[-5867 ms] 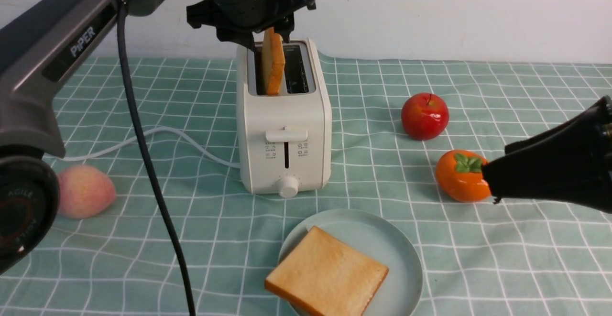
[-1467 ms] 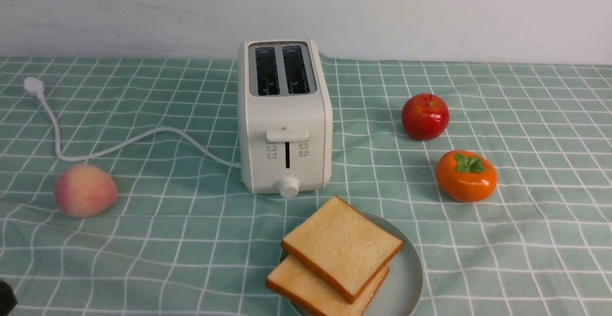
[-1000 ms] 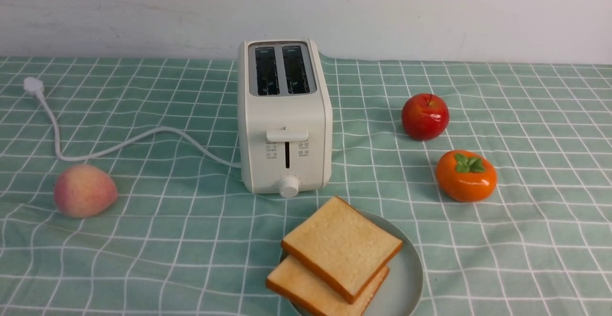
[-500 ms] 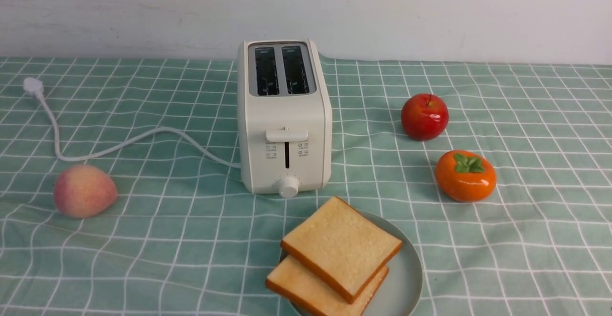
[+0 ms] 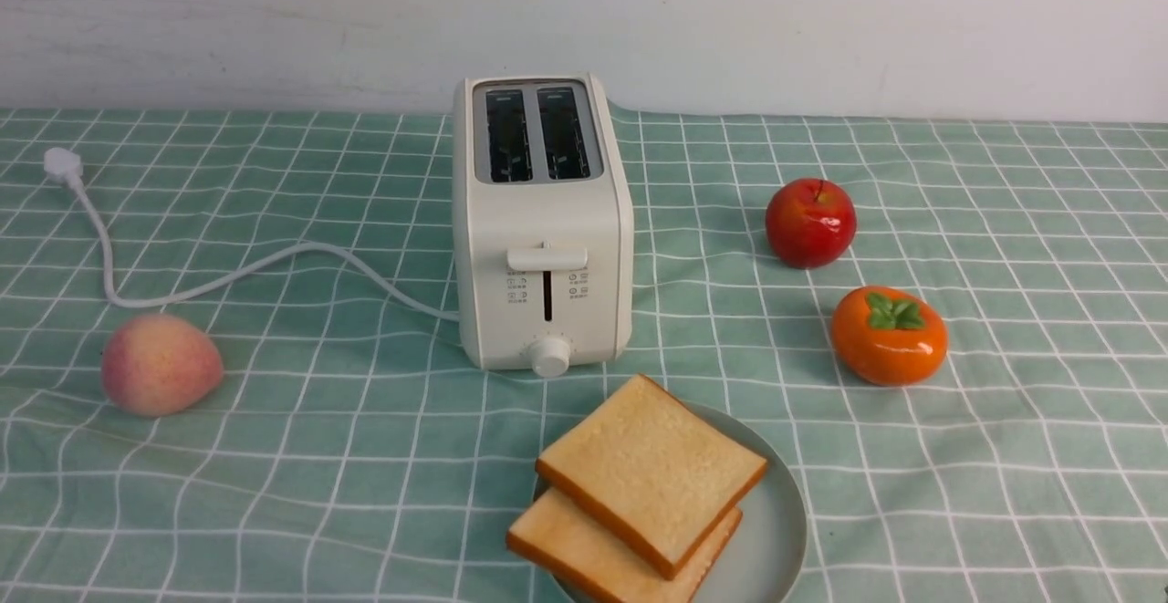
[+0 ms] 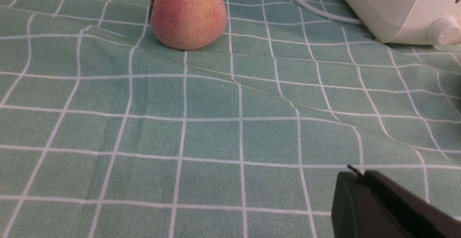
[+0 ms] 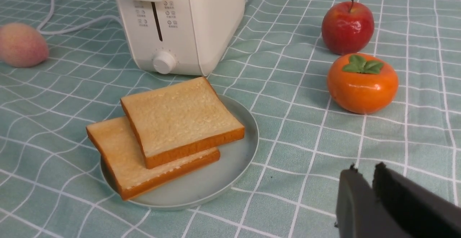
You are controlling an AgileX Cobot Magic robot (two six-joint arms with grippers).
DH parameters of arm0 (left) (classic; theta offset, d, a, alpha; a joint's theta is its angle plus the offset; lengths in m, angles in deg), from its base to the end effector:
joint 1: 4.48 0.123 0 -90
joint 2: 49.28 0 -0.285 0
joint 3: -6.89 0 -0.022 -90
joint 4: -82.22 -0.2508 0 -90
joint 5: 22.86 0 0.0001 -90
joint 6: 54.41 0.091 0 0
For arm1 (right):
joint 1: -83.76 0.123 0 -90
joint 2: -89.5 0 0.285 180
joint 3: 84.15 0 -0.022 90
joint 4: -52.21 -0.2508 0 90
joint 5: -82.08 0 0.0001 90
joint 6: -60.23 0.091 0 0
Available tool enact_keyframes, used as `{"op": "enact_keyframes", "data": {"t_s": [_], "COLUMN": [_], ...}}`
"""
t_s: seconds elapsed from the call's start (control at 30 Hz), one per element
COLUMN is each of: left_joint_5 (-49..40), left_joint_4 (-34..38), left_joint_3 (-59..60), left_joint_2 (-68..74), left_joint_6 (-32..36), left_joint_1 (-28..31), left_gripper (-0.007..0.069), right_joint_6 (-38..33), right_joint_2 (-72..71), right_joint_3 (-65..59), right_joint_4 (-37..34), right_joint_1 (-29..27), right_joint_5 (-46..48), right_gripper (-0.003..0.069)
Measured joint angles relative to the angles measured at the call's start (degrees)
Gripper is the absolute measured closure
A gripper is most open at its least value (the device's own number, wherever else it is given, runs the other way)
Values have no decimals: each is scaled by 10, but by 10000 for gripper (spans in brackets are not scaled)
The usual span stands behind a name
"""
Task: Take toasted bread from bread machine on blue coffee table place on plate.
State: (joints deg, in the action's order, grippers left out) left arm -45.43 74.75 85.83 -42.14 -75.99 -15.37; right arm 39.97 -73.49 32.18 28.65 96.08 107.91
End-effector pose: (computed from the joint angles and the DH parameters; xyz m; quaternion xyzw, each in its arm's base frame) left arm 0.0520 -0.0054 0.1686 -0.0414 0.8103 -0.1095 0.5742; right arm 0.0534 0.0279 0.2460 -0.1298 0.7793 0.1402 0.5968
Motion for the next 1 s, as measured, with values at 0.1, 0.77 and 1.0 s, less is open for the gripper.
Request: {"op": "enact_keyframes", "data": {"t_s": [0.1,0.77,1.0], "left_joint_5": [0,0,0], "left_joint_4": [0,2,2], "left_joint_3": [0,1,1], "left_joint_2": [0,0,0], "left_joint_6": [0,0,0], "left_joint_1": [3,50,50], "left_gripper": [622,606,600], "right_joint_6": [0,0,-20], "right_joint_2": [0,-53,-53], "right_joint_3": [0,0,0], "right_joint_4": [0,-2,15], "right_joint_1": [0,-86,-88], "right_joint_5": [0,10,5], "right_gripper": [575,552,552]}}
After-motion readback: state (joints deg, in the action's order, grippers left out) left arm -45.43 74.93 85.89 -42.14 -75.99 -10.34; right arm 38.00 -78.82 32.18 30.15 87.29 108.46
